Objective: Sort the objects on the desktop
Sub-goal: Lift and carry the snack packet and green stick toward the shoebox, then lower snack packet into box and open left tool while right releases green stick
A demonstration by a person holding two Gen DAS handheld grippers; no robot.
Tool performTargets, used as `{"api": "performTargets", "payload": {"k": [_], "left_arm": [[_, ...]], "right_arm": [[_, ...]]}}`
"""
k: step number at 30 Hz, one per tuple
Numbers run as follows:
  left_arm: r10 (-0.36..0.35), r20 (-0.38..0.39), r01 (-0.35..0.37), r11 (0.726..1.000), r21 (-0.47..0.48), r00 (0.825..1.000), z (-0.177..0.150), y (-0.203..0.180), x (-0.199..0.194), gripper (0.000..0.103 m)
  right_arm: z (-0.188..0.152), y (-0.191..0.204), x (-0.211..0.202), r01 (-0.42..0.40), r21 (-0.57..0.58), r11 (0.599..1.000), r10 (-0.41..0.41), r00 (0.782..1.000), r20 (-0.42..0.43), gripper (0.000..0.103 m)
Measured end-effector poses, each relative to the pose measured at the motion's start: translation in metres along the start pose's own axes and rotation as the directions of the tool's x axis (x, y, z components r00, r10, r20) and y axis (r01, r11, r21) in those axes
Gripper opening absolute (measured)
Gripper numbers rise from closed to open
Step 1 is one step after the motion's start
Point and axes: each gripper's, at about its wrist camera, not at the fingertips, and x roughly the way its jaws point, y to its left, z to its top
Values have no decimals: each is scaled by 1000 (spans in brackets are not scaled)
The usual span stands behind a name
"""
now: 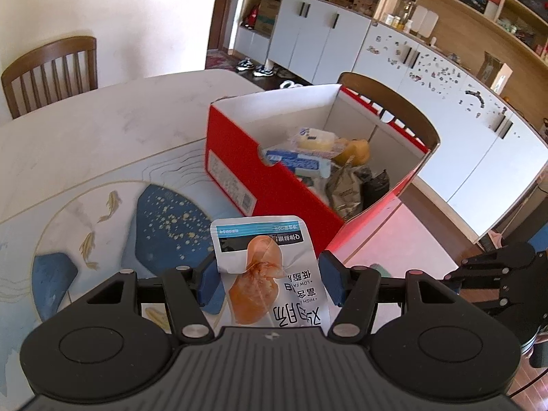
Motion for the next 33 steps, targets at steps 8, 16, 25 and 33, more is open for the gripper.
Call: {"api": "performTargets", "payload": {"k": [8,16,25,33], "left_arm": [[-43,4,42,999,34,999,16,-13,-2,60],[-84,-10,85,996,34,996,39,-31,6,60],[-80,-16,80,997,19,997,62,-50,24,60],[-38,-16,38,999,1,999,82,-58,44,60]], "right_arm": [[17,-18,-27,8,83,997,-10,1000,24,10],[41,-45,-41,-7,149,989,-1,998,55,10],[66,-77,-36,-26,162,986,12,996,87,10],[82,-103,-23,-28,164,986,11,995,102,10]]}}
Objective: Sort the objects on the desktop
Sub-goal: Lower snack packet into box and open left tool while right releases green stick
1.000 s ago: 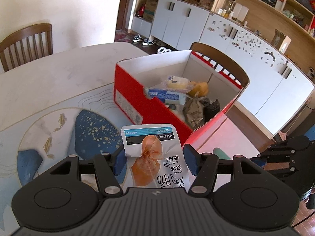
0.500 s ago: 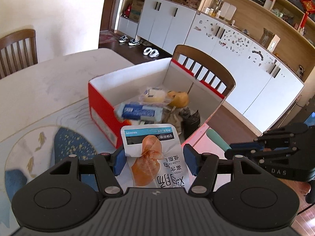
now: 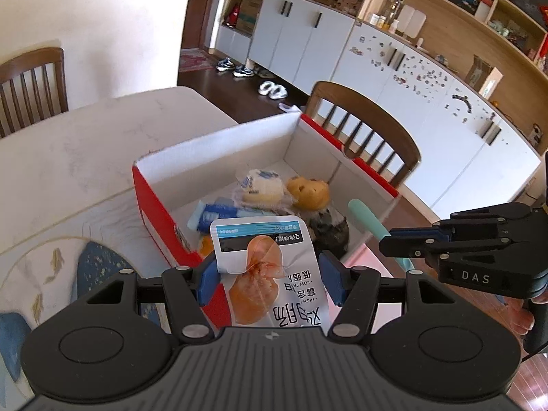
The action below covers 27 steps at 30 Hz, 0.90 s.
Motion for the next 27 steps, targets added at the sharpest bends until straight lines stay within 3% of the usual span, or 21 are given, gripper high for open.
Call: {"api": "performTargets", "payload": {"k": [10,27], "left_arm": [[73,-5,-73,997,-3,997,28,-7,34,60],[176,-128,-178,984,-5,976,47,-10,105,60]], "right_arm": [[24,-30,25,-2,27,1000,2,1000,-1,10],[39,-50,82,12,28,1000,-11,999,-51,10]]}}
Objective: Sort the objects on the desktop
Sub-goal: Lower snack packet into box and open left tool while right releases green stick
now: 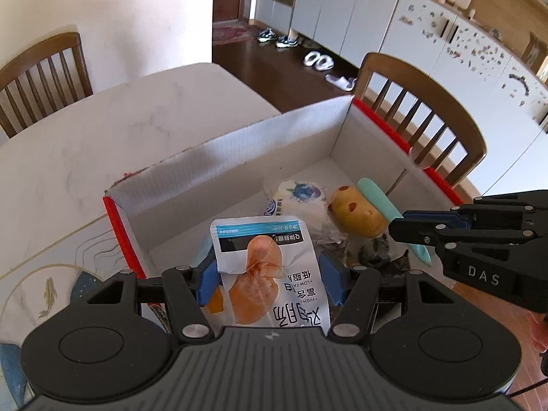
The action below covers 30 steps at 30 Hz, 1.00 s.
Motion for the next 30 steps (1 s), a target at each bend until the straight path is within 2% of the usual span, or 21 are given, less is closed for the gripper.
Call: {"api": "performTargets", "payload": {"k": [12,22,25,28,30], "left_arm": [[37,-39,-36,999,7,999,-2,-5,23,60],[22,-80,-20,1000,18,997,-4,-5,34,62],[15,-77,-14,1000,20,997,-4,-5,33,63],[17,-70,-15,999,28,997,-3,-5,30,64],[16,-64,-14,1000,26,998,-2,-4,27,74]], "right_arm": [[-7,5,28,44,-41,998,-47,997,-56,10],[-14,2,43,66,-53,996,-71,993,-98,11],[-15,2,42,74,-59,995,-80,992,-95,20],[-16,0,40,71,-56,996,-76,993,-92,22],[-17,-2,37,72,-54,996,-76,993,-85,28]]}}
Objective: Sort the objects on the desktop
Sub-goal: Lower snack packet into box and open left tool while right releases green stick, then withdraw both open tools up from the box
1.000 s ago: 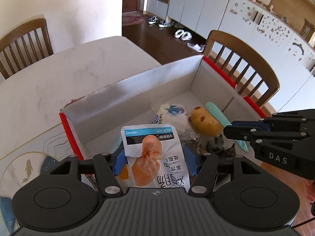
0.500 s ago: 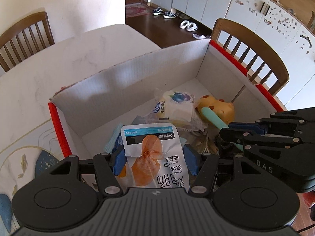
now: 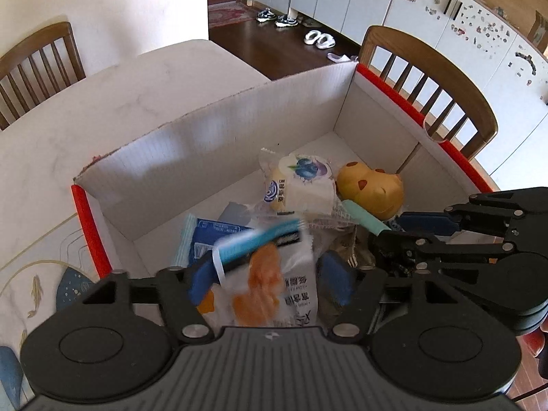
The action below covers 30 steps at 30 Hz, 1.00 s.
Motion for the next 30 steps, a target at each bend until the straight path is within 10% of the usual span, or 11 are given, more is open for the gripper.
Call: {"api": "performTargets", "payload": {"k": [30], "left_arm": [[-9,112,10,1000,-8,994,-21,5,-58,89]], "right_arm": [[-14,0,-75,-79,-23,997,82,989,122,62]]}}
